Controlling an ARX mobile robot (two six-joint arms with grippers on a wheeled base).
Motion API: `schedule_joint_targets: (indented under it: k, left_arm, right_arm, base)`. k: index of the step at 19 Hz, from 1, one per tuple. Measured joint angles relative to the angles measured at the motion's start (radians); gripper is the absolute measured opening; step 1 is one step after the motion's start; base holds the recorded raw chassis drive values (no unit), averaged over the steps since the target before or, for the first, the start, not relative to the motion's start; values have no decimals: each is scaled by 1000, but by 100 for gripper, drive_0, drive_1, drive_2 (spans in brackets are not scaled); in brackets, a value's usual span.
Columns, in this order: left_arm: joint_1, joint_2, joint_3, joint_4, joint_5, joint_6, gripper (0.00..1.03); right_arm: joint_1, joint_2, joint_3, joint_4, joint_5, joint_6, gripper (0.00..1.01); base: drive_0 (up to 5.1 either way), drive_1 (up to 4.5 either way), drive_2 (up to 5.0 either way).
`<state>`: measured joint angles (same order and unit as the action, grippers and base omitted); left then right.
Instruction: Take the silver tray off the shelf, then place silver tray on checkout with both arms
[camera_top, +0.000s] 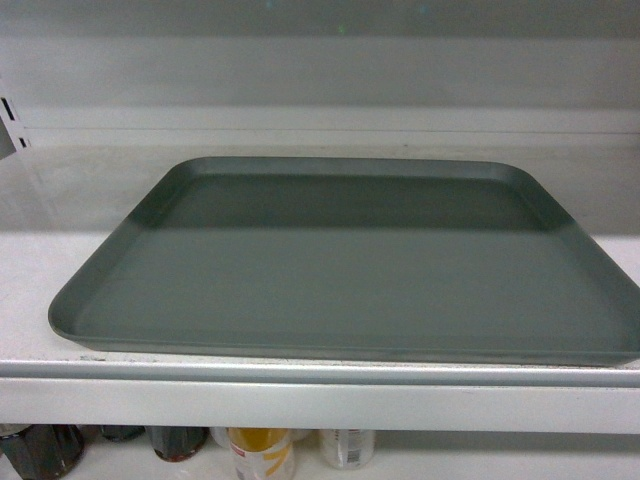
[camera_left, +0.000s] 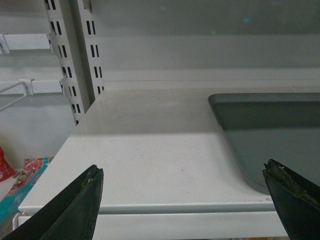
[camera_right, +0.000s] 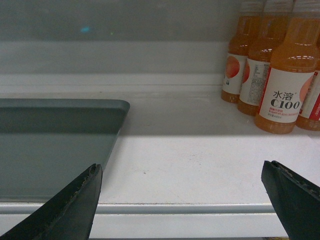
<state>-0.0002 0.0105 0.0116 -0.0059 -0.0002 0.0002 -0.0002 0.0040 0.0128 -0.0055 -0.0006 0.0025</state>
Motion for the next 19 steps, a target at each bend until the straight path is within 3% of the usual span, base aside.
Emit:
schedule_joint_targets:
  k: [14,15,16,17,19]
  left_arm:
    - [0,0,0,0,0,0,98]
    - [-10,11,12,-52,-25,-19,98]
    - [-45,92,73,-203,-114,-81,98]
    - [-50,195,131,-283,-164,-126,98]
    - [-10,276,155,-254,-171,-166,98]
  right_arm:
    - [0,0,0,0,0,0,98]
    - [-16,23,24,-90,-48,31,98]
    - [-27,111,57,-141,-102,92,98]
    - [-20,199,82,-110,-103,142,98]
    - [4,305,125,11,-109,176,98]
  base:
    - [0,0,0]
    - [0,0,0]
    - [0,0,0]
    - [0,0,0]
    - [0,0,0]
